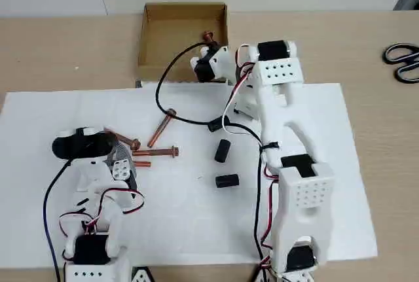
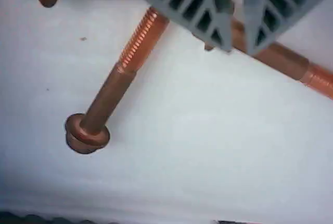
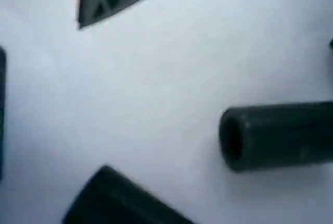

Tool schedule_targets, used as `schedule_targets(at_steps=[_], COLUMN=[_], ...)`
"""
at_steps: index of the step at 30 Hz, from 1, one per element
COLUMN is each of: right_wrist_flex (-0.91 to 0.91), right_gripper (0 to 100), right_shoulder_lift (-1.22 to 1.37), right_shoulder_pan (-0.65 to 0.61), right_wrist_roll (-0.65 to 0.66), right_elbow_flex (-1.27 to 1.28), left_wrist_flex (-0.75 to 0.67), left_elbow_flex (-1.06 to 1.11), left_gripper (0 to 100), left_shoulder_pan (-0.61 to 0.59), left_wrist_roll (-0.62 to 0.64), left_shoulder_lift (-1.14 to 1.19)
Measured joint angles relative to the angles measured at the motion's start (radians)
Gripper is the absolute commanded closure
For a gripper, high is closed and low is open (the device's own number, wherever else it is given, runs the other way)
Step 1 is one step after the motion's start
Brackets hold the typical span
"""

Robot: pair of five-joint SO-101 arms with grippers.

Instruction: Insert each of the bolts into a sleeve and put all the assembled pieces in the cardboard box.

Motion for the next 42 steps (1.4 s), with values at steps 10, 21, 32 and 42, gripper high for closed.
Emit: schedule_targets(at_steps=[10,21,32,42], right_wrist_flex=[-0.074,-0.149,-0.164,-0.183], right_gripper=[84.1,84.2,94.8,99.1], right_shoulder_lift=[0.066,0.163,0.209,0.209], right_shoulder_pan=[0.000,0.005,0.002,-0.002], right_wrist_roll=[0.023,0.049,0.054,-0.037], right_elbow_flex=[0.000,-0.002,-0.015,-0.015], left_wrist_flex=[0.000,0.000,0.000,0.000], left_elbow_flex=[0.000,0.000,0.000,0.025], left_gripper=[99,99,99,99], left_shoulder_pan=[0.000,0.000,0.000,0.000], left_wrist_roll=[0.000,0.000,0.000,0.000], left_shoulder_lift=[0.000,0.000,0.000,0.000])
